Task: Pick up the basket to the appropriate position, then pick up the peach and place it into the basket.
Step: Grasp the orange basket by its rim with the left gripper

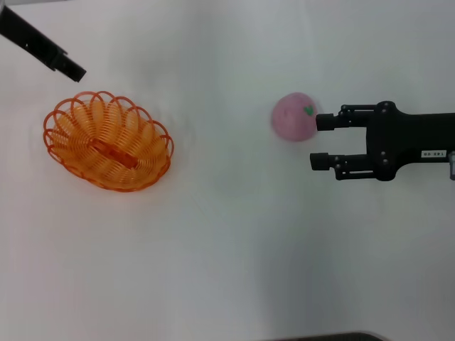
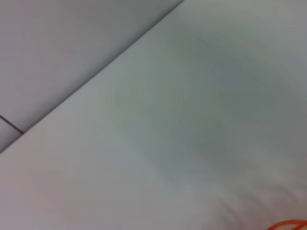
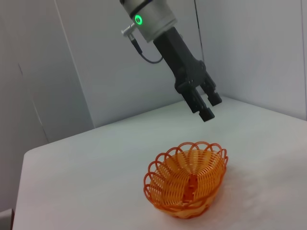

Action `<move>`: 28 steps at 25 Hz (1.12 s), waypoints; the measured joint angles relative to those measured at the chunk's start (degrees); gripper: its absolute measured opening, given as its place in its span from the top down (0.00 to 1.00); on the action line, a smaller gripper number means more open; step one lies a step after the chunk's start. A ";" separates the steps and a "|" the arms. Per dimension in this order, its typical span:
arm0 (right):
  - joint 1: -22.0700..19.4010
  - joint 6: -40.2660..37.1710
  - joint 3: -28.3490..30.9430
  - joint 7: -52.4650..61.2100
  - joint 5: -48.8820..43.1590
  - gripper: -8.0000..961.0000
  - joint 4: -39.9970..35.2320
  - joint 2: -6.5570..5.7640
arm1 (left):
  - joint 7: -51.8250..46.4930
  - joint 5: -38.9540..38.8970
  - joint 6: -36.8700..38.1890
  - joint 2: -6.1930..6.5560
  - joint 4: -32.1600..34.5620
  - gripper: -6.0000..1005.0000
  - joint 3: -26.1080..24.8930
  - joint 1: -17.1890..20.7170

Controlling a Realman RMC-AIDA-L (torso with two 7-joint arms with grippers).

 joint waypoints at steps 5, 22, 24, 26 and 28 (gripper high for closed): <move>0.00 0.25 -0.02 -0.05 -0.09 0.24 0.03 0.16 | -0.01 0.08 -2.18 0.75 -4.43 0.28 0.27 0.30; 0.32 1.64 -0.18 -0.94 -0.14 0.25 0.79 0.68 | 0.58 0.17 -10.02 0.59 -13.59 0.28 2.83 1.69; 0.34 2.03 -0.20 -0.94 -0.14 0.25 0.82 0.72 | 0.58 0.18 -10.33 0.50 -13.53 0.31 2.84 1.91; 0.35 2.14 -0.20 -0.95 -0.14 0.25 0.82 0.76 | 0.60 0.18 -10.49 0.42 -13.41 0.38 2.89 2.13; 0.36 2.16 -0.20 -0.95 -0.14 0.25 0.82 0.79 | 0.65 0.17 -10.50 0.36 -13.41 0.44 2.94 2.17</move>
